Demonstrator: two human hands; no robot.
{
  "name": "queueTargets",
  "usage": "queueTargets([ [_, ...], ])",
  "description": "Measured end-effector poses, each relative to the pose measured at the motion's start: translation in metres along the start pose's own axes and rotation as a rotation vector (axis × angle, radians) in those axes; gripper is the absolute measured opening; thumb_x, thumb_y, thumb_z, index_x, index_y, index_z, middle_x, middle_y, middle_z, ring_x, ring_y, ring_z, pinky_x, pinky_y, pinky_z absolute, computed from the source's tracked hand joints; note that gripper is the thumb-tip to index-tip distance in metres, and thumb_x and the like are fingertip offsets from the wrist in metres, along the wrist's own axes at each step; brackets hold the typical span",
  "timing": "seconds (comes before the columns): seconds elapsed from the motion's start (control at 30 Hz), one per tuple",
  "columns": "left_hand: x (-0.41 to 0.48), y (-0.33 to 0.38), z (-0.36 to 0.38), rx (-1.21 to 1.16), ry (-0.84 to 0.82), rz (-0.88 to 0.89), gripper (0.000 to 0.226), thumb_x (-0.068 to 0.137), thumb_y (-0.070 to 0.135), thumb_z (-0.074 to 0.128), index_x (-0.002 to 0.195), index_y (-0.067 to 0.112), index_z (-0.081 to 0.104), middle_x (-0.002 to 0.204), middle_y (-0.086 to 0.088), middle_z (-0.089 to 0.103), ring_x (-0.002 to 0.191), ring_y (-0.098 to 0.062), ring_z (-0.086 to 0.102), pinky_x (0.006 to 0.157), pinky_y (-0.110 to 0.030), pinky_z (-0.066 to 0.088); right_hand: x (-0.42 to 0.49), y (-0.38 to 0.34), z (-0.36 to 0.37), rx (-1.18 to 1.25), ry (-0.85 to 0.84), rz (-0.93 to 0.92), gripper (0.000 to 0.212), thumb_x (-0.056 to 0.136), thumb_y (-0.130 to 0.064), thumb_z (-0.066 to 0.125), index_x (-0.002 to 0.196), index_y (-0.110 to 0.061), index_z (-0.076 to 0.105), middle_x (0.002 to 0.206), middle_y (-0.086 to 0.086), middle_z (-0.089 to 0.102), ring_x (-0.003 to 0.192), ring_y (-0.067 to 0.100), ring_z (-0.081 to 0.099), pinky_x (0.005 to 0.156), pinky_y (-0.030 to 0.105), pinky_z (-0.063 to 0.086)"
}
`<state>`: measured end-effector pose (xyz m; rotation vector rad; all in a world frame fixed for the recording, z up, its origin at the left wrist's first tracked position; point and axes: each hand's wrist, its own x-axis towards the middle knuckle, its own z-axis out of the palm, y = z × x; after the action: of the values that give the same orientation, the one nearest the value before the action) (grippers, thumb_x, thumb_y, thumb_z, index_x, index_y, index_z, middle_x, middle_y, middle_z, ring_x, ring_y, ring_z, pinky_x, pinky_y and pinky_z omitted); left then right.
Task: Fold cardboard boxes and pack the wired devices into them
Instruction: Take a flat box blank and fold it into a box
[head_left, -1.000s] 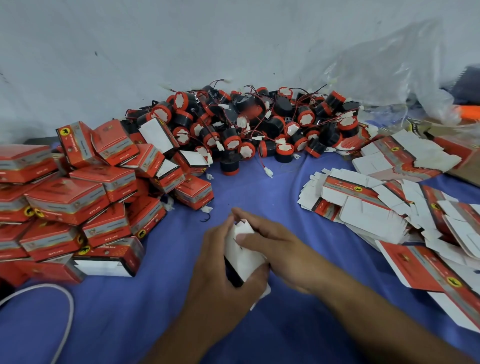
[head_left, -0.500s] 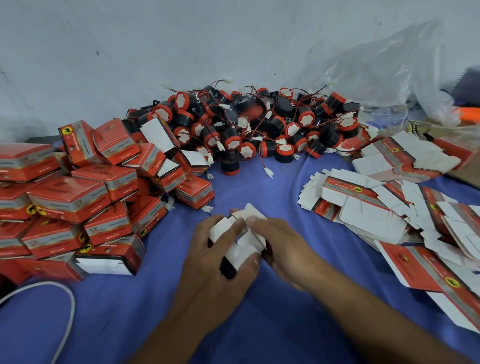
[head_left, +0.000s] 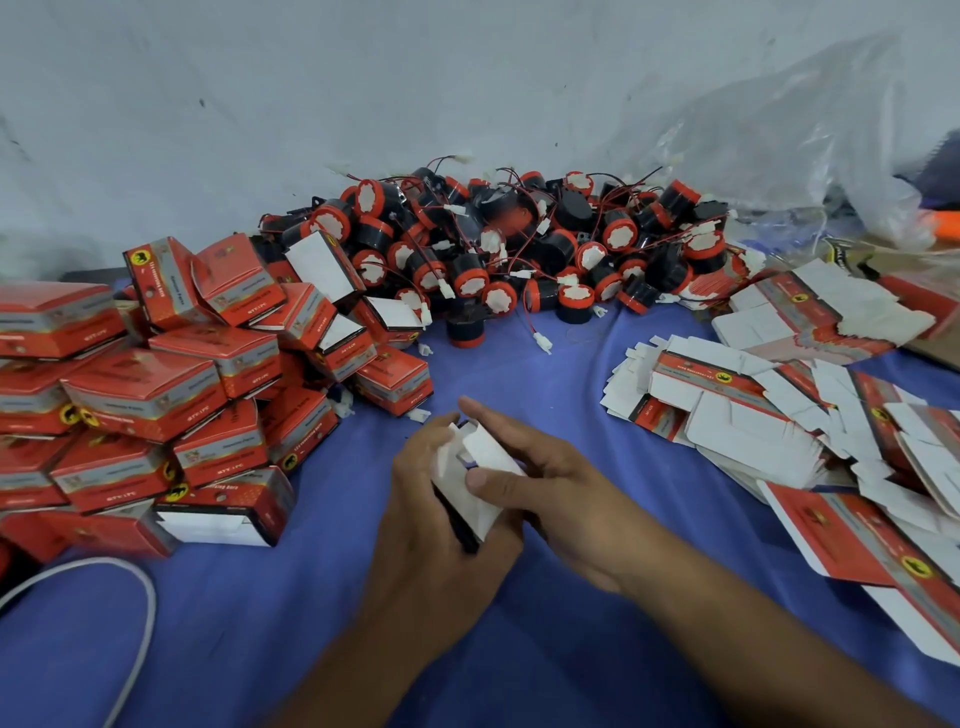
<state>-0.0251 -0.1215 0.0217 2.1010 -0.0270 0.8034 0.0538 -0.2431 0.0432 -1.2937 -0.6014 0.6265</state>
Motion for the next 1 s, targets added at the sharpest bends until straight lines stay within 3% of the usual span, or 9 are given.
queueTargets([
  [0.07, 0.001, -0.001, 0.0, 0.015, -0.01, -0.017, 0.079, 0.073, 0.022, 0.076, 0.141, 0.019, 0.036, 0.138, 0.026, 0.038, 0.122, -0.007, 0.054, 0.087, -0.032, 0.055, 0.0, 0.004, -0.001, -0.018, 0.035, -0.005, 0.054, 0.087, -0.016, 0.07, 0.128, -0.051, 0.062, 0.121, -0.014, 0.07, 0.11, 0.006, 0.067, 0.088, 0.021, 0.053],
  [0.13, 0.001, -0.001, 0.0, 0.058, -0.034, -0.017, 0.076, 0.073, 0.025, 0.074, 0.141, 0.017, 0.042, 0.139, 0.011, 0.046, 0.127, -0.012, 0.051, 0.095, -0.033, 0.051, 0.0, 0.007, 0.001, -0.035, 0.061, -0.014, 0.055, 0.087, -0.013, 0.069, 0.127, -0.05, 0.063, 0.117, -0.012, 0.072, 0.106, 0.007, 0.068, 0.087, 0.021, 0.054],
  [0.27, 0.003, -0.001, -0.001, 0.092, -0.037, 0.019, 0.071, 0.071, 0.023, 0.074, 0.136, 0.008, 0.049, 0.138, -0.001, 0.048, 0.126, -0.017, 0.051, 0.097, -0.017, 0.045, 0.001, 0.009, 0.005, -0.054, 0.123, -0.03, 0.054, 0.083, -0.013, 0.068, 0.127, -0.045, 0.065, 0.129, -0.011, 0.066, 0.115, 0.007, 0.065, 0.091, 0.022, 0.053],
  [0.37, 0.002, -0.001, 0.0, 0.115, -0.056, 0.054, 0.069, 0.072, 0.026, 0.075, 0.133, 0.003, 0.051, 0.136, -0.005, 0.048, 0.124, -0.022, 0.052, 0.095, -0.027, 0.049, 0.001, 0.009, 0.008, -0.059, 0.19, -0.031, 0.055, 0.083, -0.003, 0.065, 0.121, -0.042, 0.071, 0.127, -0.011, 0.066, 0.116, 0.009, 0.063, 0.1, 0.03, 0.051],
  [0.47, 0.001, 0.0, -0.001, 0.14, -0.05, 0.068, 0.069, 0.076, 0.038, 0.067, 0.132, 0.001, 0.051, 0.135, -0.008, 0.051, 0.122, -0.023, 0.054, 0.093, -0.035, 0.052, 0.0, 0.008, 0.013, -0.111, 0.268, -0.044, 0.058, 0.087, 0.008, 0.059, 0.115, -0.041, 0.072, 0.115, -0.019, 0.067, 0.11, 0.001, 0.063, 0.094, 0.022, 0.05],
  [0.6, 0.001, 0.0, -0.001, 0.161, -0.047, 0.069, 0.07, 0.076, 0.04, 0.062, 0.131, -0.002, 0.052, 0.135, -0.012, 0.052, 0.124, -0.026, 0.054, 0.094, -0.04, 0.053, -0.002, 0.008, 0.017, -0.203, 0.272, -0.078, 0.043, 0.097, -0.008, 0.062, 0.124, -0.041, 0.065, 0.123, -0.014, 0.06, 0.111, -0.008, 0.058, 0.093, 0.012, 0.046],
  [0.8, 0.001, 0.0, 0.001, 0.192, -0.047, 0.053, 0.066, 0.074, 0.025, 0.074, 0.13, -0.002, 0.054, 0.133, -0.012, 0.054, 0.122, -0.027, 0.056, 0.091, -0.044, 0.054, -0.001, 0.008, 0.014, -0.291, 0.273, -0.05, 0.043, 0.1, -0.012, 0.058, 0.128, -0.045, 0.06, 0.123, -0.016, 0.06, 0.113, -0.008, 0.057, 0.099, 0.016, 0.044],
  [1.0, 0.001, 0.0, 0.0, 0.189, -0.05, 0.052, 0.073, 0.074, 0.031, 0.073, 0.136, -0.001, 0.05, 0.132, -0.012, 0.055, 0.121, -0.028, 0.056, 0.089, -0.047, 0.055, 0.0, 0.007, 0.009, -0.357, 0.273, 0.012, 0.045, 0.102, -0.019, 0.055, 0.146, -0.031, 0.05, 0.134, -0.019, 0.06, 0.12, -0.007, 0.056, 0.109, 0.026, 0.044],
])
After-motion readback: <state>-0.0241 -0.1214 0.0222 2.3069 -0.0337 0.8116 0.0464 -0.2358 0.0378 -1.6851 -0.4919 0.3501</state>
